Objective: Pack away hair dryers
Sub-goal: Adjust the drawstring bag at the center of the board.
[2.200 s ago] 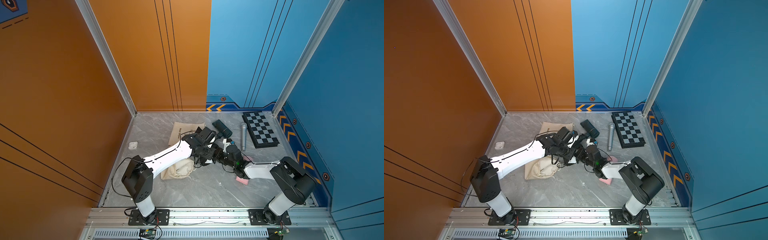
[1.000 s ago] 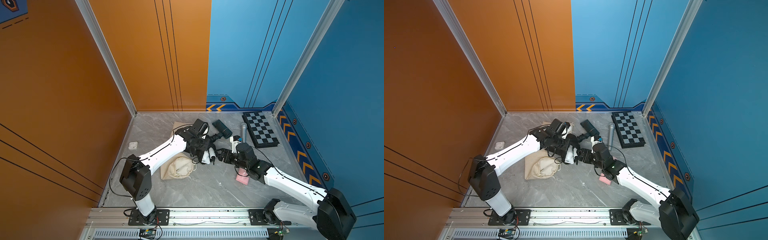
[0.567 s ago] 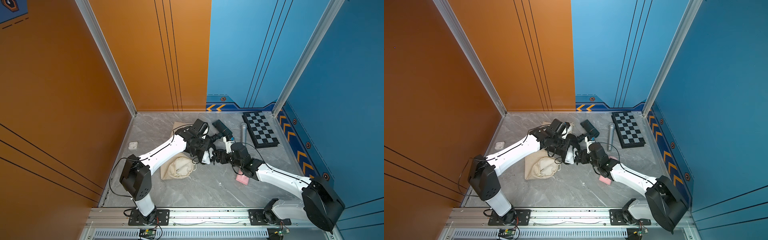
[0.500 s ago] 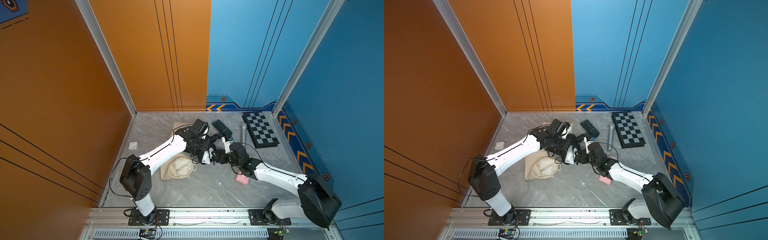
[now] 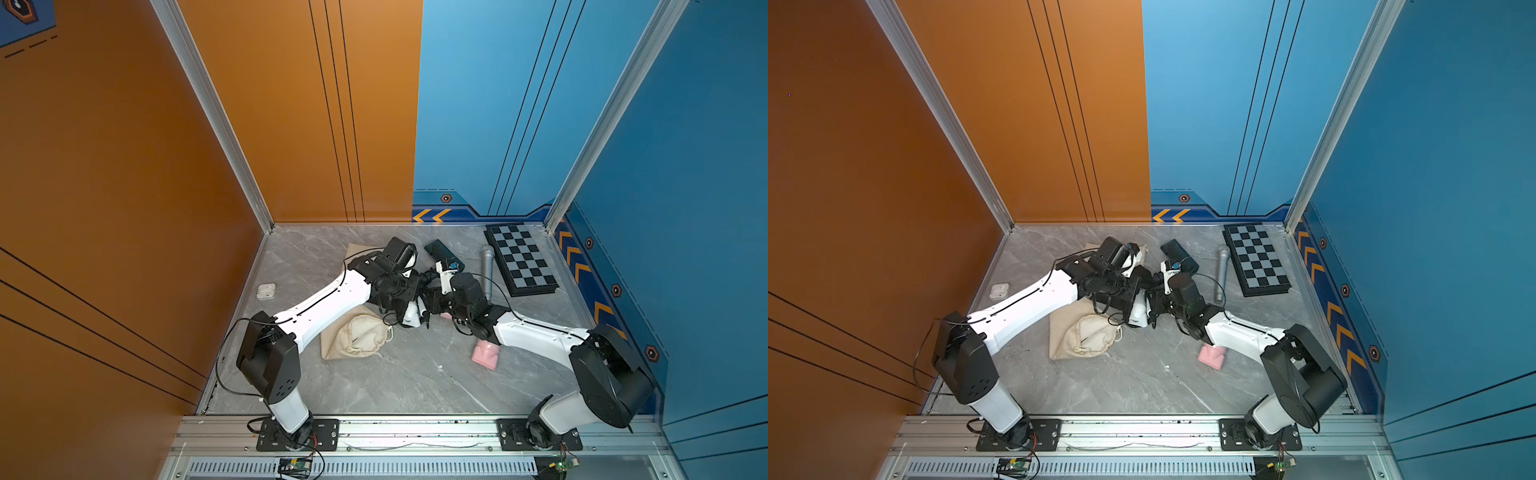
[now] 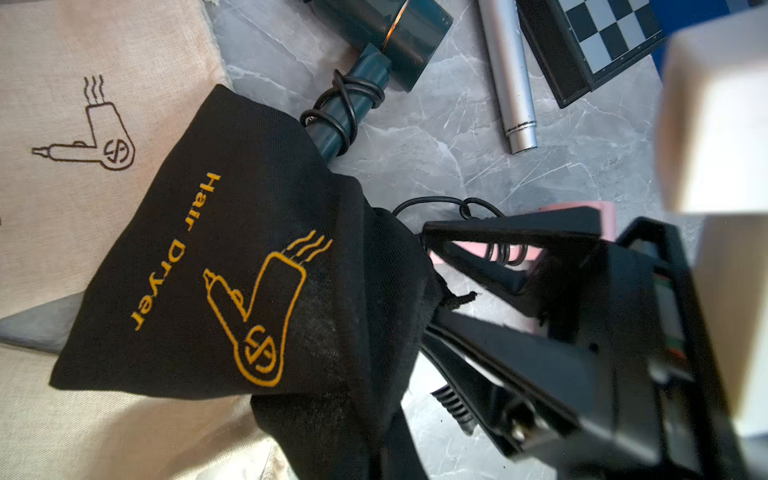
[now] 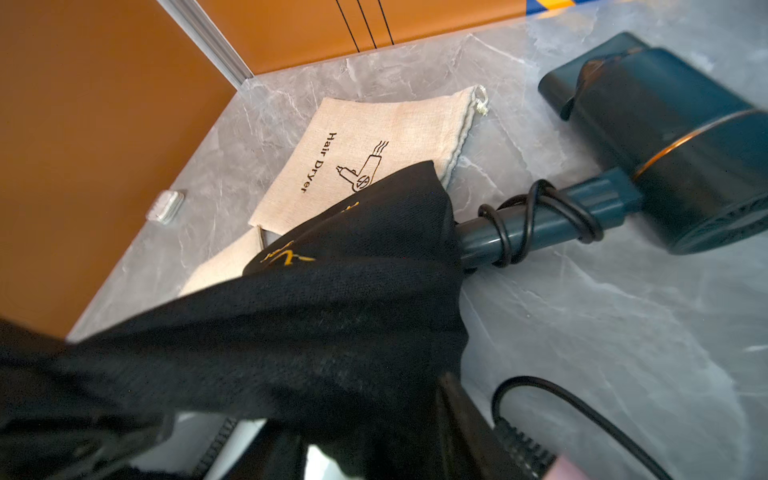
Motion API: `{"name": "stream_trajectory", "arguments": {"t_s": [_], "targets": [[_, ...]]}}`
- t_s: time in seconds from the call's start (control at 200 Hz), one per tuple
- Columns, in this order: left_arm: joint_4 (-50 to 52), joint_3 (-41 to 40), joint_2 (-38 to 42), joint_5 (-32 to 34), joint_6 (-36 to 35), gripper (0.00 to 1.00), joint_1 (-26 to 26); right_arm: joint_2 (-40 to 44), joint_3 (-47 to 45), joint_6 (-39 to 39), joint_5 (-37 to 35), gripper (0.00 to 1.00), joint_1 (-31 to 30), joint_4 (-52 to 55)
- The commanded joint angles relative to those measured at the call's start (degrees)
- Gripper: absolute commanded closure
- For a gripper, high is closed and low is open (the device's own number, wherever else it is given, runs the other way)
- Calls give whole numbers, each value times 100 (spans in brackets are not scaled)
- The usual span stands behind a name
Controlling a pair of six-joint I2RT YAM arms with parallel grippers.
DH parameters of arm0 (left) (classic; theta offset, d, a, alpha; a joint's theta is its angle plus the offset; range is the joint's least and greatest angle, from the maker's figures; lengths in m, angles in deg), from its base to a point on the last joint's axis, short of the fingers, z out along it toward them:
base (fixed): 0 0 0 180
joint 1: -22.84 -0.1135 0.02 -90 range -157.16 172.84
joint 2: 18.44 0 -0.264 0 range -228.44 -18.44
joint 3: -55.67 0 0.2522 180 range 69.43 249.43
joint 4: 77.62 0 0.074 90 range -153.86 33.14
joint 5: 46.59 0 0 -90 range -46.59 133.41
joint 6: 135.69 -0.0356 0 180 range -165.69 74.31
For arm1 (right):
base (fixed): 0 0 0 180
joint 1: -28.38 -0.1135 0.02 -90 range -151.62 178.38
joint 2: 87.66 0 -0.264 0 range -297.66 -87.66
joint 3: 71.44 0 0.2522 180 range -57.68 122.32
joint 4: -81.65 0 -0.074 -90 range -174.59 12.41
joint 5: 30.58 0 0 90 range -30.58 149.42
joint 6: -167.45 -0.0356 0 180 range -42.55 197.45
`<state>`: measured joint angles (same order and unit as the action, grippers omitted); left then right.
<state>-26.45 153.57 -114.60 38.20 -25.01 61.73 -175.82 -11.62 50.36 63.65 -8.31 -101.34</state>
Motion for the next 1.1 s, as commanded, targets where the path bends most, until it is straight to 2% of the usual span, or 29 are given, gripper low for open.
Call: {"name": "stream_trajectory", "arguments": {"t_s": [0.0, 0.075, 0.15, 0.325, 0.405, 0.495, 0.631, 0.891, 1.016, 1.091], "targets": [[-18, 84, 272, -66, 49, 100, -24, -216, 214, -79, 16, 70, 30, 89], [-14, 71, 305, -36, 48, 100, -54, -89, 228, -109, -23, 81, 8, 131], [2, 42, 366, 19, 58, 100, -107, 146, 365, -145, -102, 100, 4, 497], [47, -25, 534, 130, 36, 100, -312, 568, 1012, -573, 44, 100, 20, 1729], [52, -47, 648, 187, 11, 82, -425, 598, 1279, -972, 377, 100, 111, 2061], [50, -85, 847, 227, -3, 55, -576, 505, 1458, -1587, 943, 100, 319, 2119], [47, -236, 1206, 266, -12, 39, -801, 294, 1738, -2396, 1574, 100, 479, 2042], [31, -926, 1878, 173, 244, 38, -903, -56, 2225, -3203, 1950, 100, 500, 1984], [-224, -1434, 2305, -8, 456, 40, -668, -75, 2320, -3250, 1797, 100, 462, 2125], [-635, -1828, 2635, -16, 546, 41, -357, -52, 2345, -3249, 1715, 100, 458, 2214]]}}
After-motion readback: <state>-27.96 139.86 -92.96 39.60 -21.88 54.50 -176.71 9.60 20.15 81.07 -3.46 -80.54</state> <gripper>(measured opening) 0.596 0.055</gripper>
